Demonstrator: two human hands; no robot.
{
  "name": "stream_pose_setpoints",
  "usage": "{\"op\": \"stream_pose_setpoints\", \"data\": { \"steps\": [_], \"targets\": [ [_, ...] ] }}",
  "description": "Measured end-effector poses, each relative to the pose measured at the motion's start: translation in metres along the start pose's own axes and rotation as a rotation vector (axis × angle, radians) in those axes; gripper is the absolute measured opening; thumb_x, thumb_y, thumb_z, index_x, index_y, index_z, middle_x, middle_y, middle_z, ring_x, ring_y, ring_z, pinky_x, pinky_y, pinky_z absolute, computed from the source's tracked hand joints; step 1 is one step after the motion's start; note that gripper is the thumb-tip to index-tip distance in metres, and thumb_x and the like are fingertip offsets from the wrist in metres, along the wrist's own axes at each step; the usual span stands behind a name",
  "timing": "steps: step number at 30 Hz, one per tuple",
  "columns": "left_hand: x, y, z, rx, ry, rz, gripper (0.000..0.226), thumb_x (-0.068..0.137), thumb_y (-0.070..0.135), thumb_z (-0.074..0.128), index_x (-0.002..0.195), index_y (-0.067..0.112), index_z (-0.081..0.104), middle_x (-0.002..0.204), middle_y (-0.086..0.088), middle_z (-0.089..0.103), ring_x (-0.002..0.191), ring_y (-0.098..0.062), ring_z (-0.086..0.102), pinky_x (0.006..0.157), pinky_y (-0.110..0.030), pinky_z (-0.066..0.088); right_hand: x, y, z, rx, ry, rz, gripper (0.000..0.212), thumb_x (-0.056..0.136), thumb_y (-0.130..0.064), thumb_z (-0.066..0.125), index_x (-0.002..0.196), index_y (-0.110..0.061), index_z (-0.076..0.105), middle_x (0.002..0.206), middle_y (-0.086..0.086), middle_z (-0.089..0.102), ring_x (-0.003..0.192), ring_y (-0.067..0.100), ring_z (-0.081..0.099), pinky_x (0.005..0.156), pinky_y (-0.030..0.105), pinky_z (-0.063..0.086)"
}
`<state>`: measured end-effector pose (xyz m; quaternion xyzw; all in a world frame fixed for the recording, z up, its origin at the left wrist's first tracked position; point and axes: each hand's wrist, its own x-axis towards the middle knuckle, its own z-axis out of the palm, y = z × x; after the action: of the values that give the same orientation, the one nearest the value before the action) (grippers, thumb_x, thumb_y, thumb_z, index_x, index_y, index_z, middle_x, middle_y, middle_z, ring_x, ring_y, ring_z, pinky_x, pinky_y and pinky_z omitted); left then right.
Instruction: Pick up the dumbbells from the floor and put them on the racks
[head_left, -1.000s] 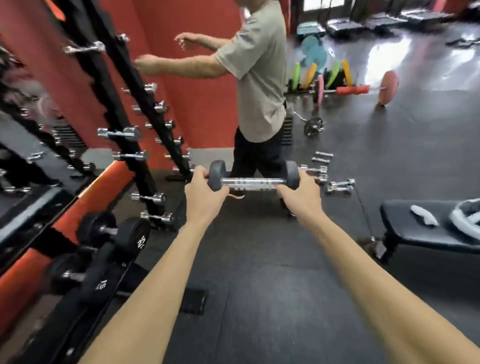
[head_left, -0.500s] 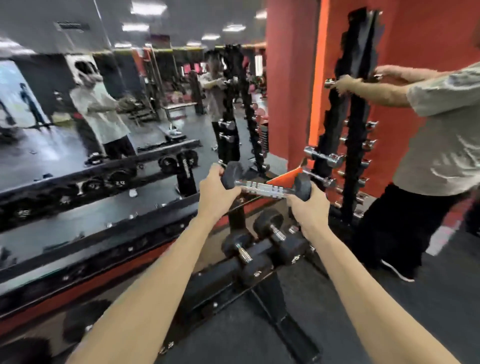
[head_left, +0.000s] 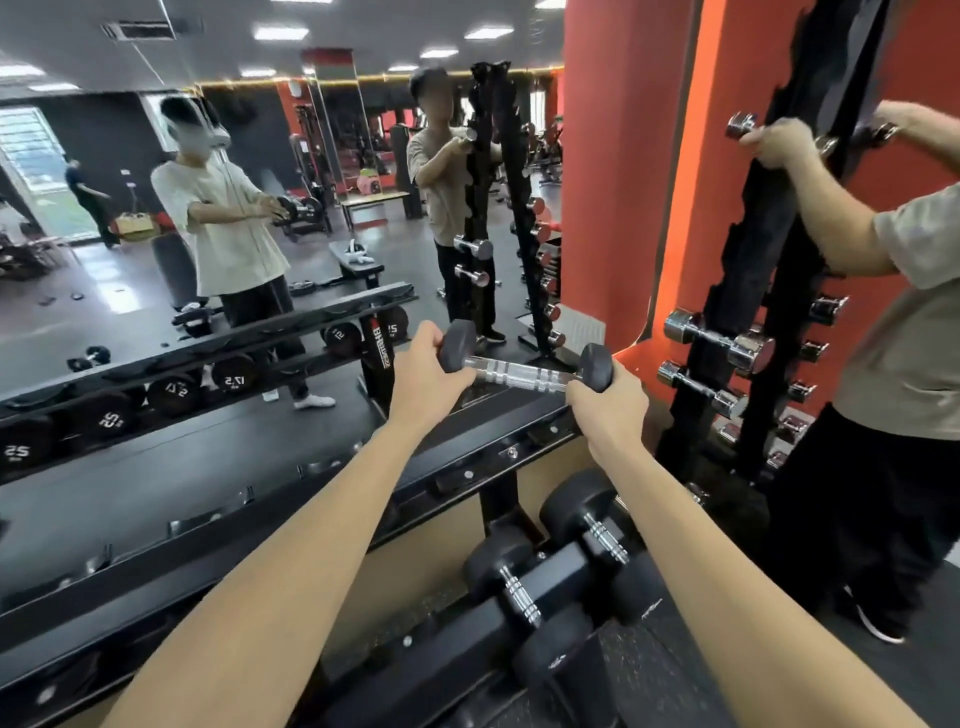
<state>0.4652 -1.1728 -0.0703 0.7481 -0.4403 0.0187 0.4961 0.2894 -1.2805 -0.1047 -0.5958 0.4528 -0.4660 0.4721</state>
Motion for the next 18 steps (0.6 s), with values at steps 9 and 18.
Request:
{"op": "stream_pose_setpoints", "data": {
  "steps": [9, 18],
  "targets": [
    [0.135, -0.062, 0.086, 0.081, -0.196, 0.019, 0.038, 0.074, 0.013, 0.082, 0.081, 0.021, 0.045, 0.074, 0.003, 0.057, 0.062, -0.011, 0.049, 0.047, -0.010, 0.037, 0.117, 0.045, 0.055, -0.045, 0.047, 0.170, 0.024, 0.082, -0.013, 0.073, 0.105, -0.009, 0.069, 0.095, 0.007, 0.070, 0.080, 0.020, 0.063, 0.059, 0.025, 0.045],
    [0.235, -0.169, 0.165, 0.135, -0.336, 0.006, 0.037, 0.072, 0.017, 0.081, 0.091, 0.011, 0.049, 0.079, -0.010, 0.058, 0.063, -0.014, 0.042, 0.054, -0.024, 0.037, 0.197, 0.105, 0.127, -0.292, 0.098, 0.344, 0.030, 0.077, -0.032, 0.077, 0.095, -0.008, 0.072, 0.097, 0.010, 0.073, 0.094, 0.031, 0.069, 0.080, 0.038, 0.057]
  ]
}}
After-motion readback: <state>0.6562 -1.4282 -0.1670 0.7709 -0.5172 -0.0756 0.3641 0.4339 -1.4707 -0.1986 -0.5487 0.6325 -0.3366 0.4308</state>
